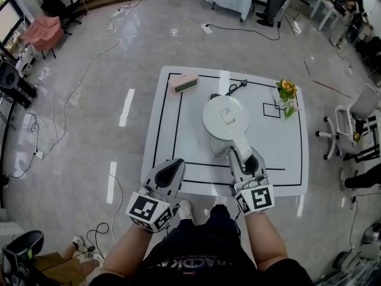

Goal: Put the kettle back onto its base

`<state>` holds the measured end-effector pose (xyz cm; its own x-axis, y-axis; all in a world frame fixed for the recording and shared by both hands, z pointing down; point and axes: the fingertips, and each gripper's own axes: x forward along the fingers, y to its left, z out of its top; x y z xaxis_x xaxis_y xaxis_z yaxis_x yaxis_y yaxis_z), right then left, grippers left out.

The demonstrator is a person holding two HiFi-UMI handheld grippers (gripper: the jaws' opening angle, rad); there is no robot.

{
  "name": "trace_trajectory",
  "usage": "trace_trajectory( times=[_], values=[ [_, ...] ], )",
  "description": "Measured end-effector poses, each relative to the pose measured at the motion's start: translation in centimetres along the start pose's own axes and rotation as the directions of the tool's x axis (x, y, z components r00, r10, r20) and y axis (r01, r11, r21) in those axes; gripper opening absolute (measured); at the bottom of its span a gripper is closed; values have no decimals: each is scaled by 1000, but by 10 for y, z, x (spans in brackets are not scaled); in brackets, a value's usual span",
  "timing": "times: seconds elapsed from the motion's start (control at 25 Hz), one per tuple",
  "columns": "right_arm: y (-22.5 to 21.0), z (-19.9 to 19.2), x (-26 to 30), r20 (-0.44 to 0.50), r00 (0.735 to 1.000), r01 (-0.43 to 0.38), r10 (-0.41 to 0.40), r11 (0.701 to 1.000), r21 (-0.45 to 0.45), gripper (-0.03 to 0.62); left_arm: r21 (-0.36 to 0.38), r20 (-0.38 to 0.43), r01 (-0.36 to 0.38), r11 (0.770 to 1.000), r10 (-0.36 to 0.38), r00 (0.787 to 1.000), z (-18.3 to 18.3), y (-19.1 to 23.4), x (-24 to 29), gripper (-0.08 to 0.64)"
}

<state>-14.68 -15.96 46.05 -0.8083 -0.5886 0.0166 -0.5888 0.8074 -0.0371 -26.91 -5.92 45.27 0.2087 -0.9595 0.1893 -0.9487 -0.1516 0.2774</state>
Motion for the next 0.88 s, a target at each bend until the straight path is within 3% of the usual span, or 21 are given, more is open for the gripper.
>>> trace_trajectory(
  times=[0.88],
  values=[
    [1, -21, -15, -127, 992, -14, 13, 1000, -7, 121, -5, 3, 34, 999, -34, 999, -4, -10, 0, 3]
  ],
)
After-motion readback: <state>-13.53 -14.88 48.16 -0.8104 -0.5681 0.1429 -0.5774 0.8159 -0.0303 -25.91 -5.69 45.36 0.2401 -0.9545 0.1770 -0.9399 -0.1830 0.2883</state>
